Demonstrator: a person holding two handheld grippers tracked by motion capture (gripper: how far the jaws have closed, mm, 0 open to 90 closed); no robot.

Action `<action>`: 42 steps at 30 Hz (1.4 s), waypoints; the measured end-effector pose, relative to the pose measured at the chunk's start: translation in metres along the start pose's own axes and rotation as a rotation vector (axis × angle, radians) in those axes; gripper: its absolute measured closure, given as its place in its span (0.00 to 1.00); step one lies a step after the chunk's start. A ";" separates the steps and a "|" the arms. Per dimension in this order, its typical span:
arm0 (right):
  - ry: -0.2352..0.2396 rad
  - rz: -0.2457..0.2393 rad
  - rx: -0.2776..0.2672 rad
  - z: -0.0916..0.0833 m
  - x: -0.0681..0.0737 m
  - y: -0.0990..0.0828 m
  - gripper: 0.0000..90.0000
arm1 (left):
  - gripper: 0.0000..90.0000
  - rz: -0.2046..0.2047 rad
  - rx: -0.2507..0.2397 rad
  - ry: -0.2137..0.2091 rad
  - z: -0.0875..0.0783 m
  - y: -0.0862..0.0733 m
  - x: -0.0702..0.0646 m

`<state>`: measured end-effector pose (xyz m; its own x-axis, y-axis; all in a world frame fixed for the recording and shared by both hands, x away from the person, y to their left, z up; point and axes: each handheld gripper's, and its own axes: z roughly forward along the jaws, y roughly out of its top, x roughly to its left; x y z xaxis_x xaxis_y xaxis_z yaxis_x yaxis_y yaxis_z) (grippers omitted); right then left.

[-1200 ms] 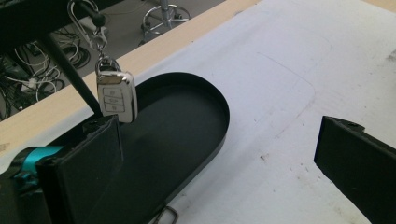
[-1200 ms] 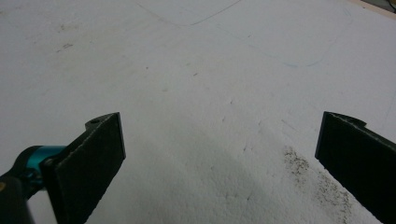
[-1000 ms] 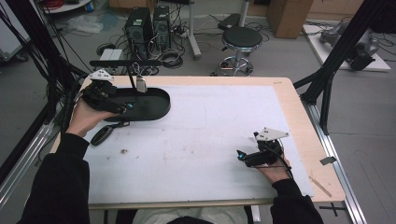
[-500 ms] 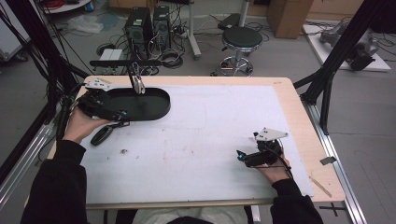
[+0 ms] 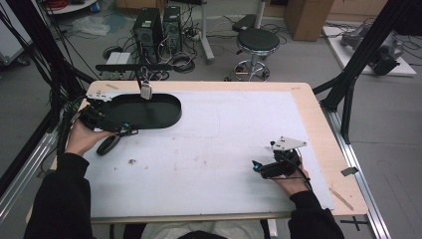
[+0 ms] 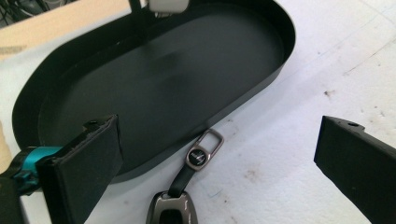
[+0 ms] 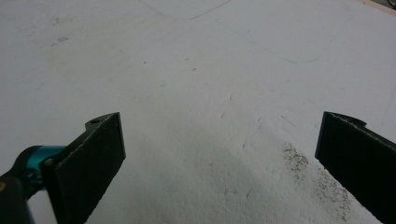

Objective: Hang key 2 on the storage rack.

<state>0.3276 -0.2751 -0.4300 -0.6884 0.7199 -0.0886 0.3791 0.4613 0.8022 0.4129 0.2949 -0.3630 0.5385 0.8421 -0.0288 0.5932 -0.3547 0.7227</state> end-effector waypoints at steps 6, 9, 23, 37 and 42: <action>0.000 -0.003 0.004 0.000 0.000 0.000 0.01 | 0.02 -0.019 0.014 -0.039 0.008 -0.009 0.009; -0.002 -0.004 0.008 0.000 0.000 0.000 0.01 | 0.02 -0.015 0.027 -0.046 0.013 -0.012 0.011; -0.013 -0.012 0.020 0.000 0.000 -0.002 0.01 | 0.02 0.040 0.176 -0.038 0.041 -0.021 0.011; -0.031 -0.014 0.015 -0.002 0.000 -0.003 0.01 | 0.04 0.028 0.220 -0.046 0.046 -0.026 0.015; -0.032 -0.015 0.016 -0.002 0.000 -0.003 0.01 | 0.08 0.032 0.236 -0.056 0.046 -0.029 0.013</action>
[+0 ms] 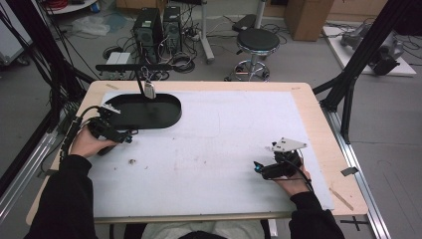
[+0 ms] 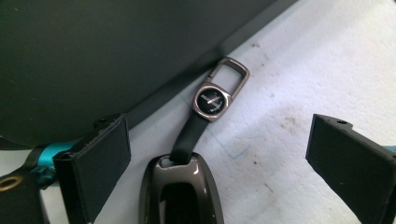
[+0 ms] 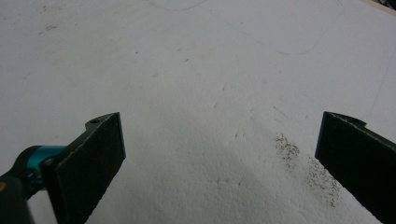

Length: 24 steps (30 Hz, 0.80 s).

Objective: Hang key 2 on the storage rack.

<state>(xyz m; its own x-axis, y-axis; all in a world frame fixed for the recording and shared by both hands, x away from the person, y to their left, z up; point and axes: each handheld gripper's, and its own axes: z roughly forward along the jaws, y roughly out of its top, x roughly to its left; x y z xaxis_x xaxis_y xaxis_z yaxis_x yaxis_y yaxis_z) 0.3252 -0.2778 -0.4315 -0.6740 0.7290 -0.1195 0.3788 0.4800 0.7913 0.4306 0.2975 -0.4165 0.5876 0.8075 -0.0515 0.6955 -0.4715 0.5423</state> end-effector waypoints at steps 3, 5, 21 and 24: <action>0.001 0.001 0.002 0.000 0.000 0.000 0.01 | 0.09 0.015 0.037 0.003 0.006 -0.003 -0.001; 0.002 0.001 0.005 0.000 0.001 0.000 0.01 | 0.09 0.017 0.054 0.010 0.010 -0.003 -0.002; 0.003 -0.007 0.012 0.002 0.001 0.000 0.01 | 0.49 0.011 0.026 0.051 0.006 -0.004 0.005; 0.004 -0.007 0.014 0.003 0.001 0.000 0.01 | 0.59 0.026 0.022 0.043 0.006 -0.003 0.003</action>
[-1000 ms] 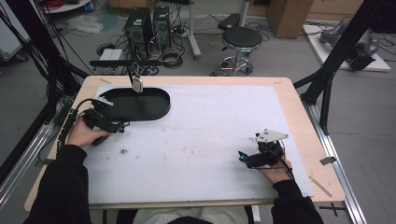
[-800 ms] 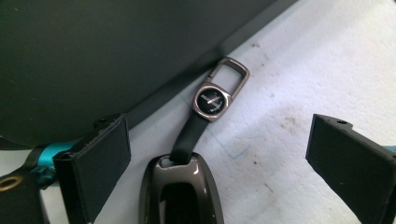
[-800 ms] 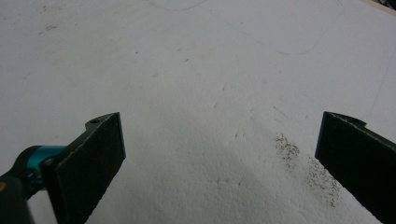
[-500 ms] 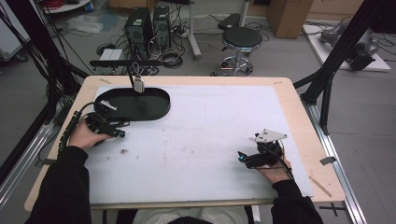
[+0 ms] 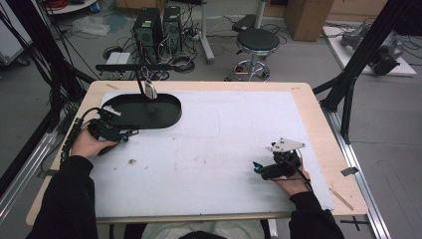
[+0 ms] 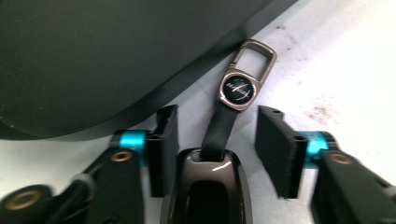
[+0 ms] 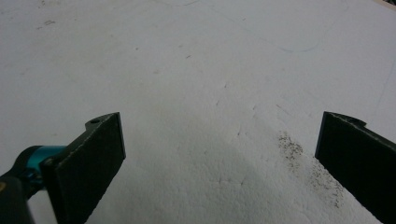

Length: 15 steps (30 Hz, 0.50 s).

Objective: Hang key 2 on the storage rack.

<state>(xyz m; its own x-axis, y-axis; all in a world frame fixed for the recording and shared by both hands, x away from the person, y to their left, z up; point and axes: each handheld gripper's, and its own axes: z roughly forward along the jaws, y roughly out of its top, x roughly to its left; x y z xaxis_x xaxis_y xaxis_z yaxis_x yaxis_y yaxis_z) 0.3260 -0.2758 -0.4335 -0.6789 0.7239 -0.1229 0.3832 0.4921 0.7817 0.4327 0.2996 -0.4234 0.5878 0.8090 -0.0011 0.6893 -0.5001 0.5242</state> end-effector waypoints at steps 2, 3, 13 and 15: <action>0.000 -0.002 0.001 0.000 0.000 0.000 0.01 | 0.67 0.006 0.000 -0.007 0.000 0.000 -0.001; 0.000 -0.002 0.000 0.000 0.000 0.000 0.01 | 0.68 0.006 0.002 -0.012 -0.001 0.000 -0.001; 0.000 0.000 -0.003 -0.001 0.000 0.000 0.01 | 0.93 0.002 0.004 -0.050 -0.003 0.000 -0.004; 0.000 0.000 -0.003 -0.001 0.001 0.000 0.01 | 0.94 -0.001 0.004 -0.048 -0.003 0.001 -0.004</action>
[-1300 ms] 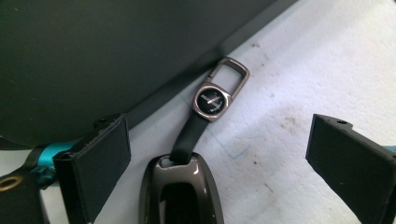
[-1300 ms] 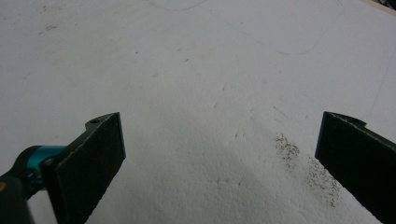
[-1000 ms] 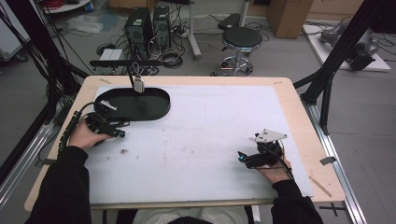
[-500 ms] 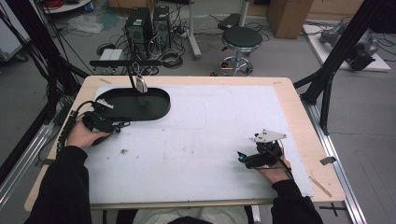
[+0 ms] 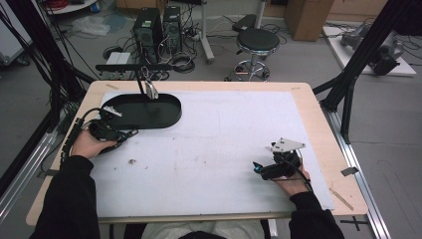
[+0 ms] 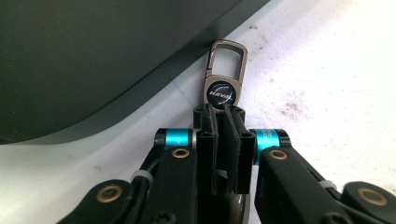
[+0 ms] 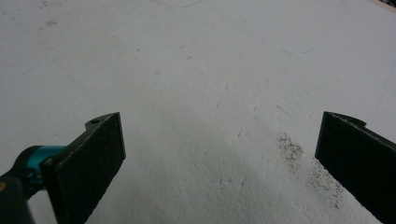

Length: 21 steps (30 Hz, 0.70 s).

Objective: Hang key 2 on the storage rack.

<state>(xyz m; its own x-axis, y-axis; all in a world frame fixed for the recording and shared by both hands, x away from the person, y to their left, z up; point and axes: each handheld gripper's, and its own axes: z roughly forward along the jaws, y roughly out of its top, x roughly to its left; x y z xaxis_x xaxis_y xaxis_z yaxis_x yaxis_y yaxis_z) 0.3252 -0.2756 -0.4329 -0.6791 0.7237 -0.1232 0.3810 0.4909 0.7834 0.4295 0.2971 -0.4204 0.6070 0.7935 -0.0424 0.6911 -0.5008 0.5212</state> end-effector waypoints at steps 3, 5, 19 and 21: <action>-0.001 -0.002 -0.003 0.000 0.000 0.000 0.01 | 0.94 0.003 -0.001 0.000 0.000 0.000 0.000; 0.001 0.000 -0.001 0.000 0.000 0.000 0.01 | 0.94 0.000 -0.002 0.001 0.000 0.000 0.000; 0.006 -0.007 -0.010 0.000 0.000 0.001 0.01 | 0.95 0.030 -0.065 0.053 -0.023 0.001 -0.004; 0.005 -0.005 -0.011 0.000 0.001 0.002 0.01 | 0.95 0.027 -0.085 0.056 -0.027 0.001 -0.005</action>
<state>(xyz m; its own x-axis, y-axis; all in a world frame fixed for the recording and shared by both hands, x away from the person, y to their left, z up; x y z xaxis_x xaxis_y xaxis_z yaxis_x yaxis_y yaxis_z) 0.3253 -0.2744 -0.4316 -0.6843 0.7185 -0.1244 0.3704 0.4894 0.7895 0.4168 0.3023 -0.3965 0.6003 0.7996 0.0188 0.6376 -0.4926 0.5923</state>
